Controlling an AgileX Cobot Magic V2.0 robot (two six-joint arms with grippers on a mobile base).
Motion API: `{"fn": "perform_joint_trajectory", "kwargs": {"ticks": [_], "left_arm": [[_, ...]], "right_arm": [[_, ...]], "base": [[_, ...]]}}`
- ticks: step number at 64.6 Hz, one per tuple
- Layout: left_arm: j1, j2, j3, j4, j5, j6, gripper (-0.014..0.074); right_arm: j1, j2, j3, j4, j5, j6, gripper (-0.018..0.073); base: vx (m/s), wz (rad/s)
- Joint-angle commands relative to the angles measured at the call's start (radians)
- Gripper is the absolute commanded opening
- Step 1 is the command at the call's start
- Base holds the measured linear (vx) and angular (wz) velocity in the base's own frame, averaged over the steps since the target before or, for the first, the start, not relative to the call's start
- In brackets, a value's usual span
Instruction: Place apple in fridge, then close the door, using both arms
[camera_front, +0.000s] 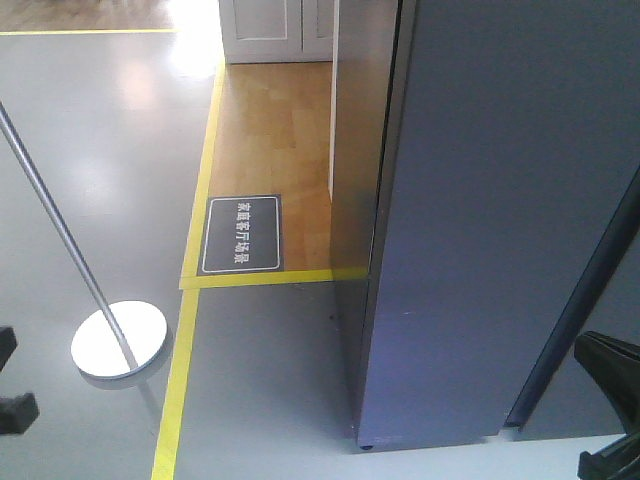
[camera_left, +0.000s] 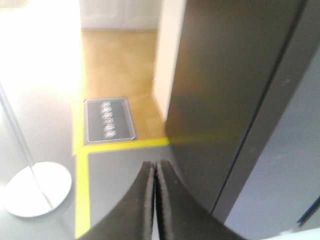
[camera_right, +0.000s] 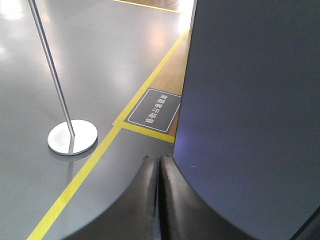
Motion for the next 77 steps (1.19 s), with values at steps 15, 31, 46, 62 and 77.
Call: {"fn": "perform_joint_trajectory", "kwargs": {"ticks": [15, 31, 46, 62, 77], "left_arm": [[-0.003, -0.335, 0.166, -0.083, -0.041, 0.052, -0.0006], [0.001, -0.598, 0.208, -0.164, 0.153, 0.161, -0.0006], [0.001, -0.728, 0.208, -0.3, 0.271, 0.462, -0.0006], [0.015, -0.725, 0.199, -0.425, 0.227, 0.586, -0.0006], [0.08, -0.726, 0.208, -0.449, 0.243, 0.633, -0.0006]], "right_arm": [[-0.003, 0.002, -0.029, 0.026, -0.036, -0.001, -0.0003], [-0.003, 0.002, -0.029, 0.026, -0.036, -0.001, -0.0003], [-0.003, 0.002, -0.029, 0.026, -0.036, -0.001, -0.0003], [-0.003, 0.002, -0.029, 0.026, -0.036, -0.001, -0.0003], [-0.003, 0.002, -0.029, 0.026, -0.036, -0.001, -0.0003]], "base": [[0.0, 0.0], [0.0, 0.0], [0.0, 0.0], [0.0, 0.0], [0.0, 0.0]]}}
